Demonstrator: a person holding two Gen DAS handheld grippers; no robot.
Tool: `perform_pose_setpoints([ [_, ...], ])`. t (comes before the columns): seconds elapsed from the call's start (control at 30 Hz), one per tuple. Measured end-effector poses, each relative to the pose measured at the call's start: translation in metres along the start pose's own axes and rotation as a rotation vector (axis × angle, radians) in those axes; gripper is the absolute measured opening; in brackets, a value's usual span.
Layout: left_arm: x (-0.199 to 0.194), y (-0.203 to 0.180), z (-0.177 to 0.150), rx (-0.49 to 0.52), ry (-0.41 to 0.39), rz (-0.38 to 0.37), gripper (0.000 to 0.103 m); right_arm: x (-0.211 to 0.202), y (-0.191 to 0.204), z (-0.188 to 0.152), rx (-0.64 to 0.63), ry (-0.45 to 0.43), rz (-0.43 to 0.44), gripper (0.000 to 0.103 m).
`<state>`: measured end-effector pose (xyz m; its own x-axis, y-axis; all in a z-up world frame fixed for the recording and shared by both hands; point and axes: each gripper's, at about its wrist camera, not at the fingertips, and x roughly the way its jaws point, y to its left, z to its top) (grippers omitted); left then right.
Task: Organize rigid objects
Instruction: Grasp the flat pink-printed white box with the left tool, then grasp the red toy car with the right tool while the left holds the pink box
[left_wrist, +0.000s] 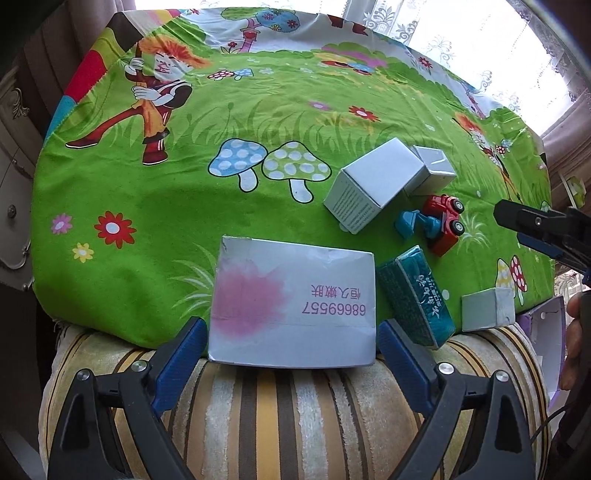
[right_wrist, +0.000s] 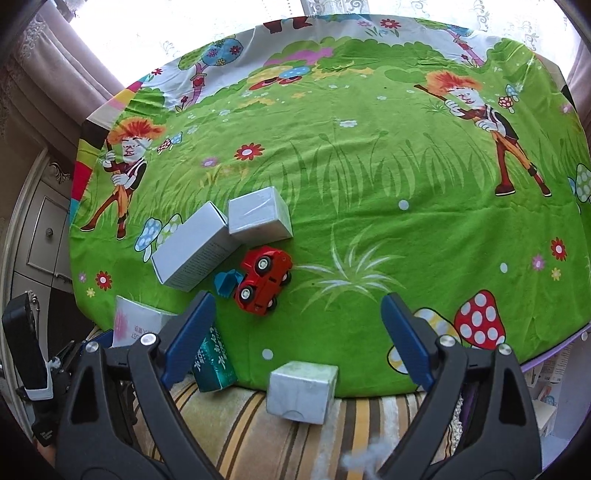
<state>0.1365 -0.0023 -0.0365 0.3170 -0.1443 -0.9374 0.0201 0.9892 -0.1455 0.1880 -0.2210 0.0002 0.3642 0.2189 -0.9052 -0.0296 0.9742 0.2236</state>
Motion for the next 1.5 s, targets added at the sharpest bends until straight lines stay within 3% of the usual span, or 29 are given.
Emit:
perform_pose_setpoints([
  [0.67, 0.003, 0.01, -0.004, -0.04, -0.024, -0.003, 0.092, 0.038, -0.007, 0.004, 0.019, 0.051, -0.042, 0.092],
  [0.93, -0.003, 0.012, -0.007, -0.057, -0.046, -0.008, 0.092, 0.032, -0.033, -0.002, 0.08, 0.036, -0.039, 0.092],
  [1.1, -0.007, 0.013, -0.009, -0.069, -0.06, -0.017, 0.092, 0.035, -0.054, -0.006, 0.117, 0.048, -0.091, 0.092],
  [1.37, -0.015, 0.016, -0.013, -0.08, -0.094, -0.063, 0.092, 0.022, -0.074, -0.016, 0.188, 0.009, -0.07, 0.092],
  [1.5, -0.017, 0.01, -0.013, -0.056, -0.107, -0.061, 0.092, 0.007, -0.065, -0.018, 0.18, -0.012, -0.024, 0.092],
])
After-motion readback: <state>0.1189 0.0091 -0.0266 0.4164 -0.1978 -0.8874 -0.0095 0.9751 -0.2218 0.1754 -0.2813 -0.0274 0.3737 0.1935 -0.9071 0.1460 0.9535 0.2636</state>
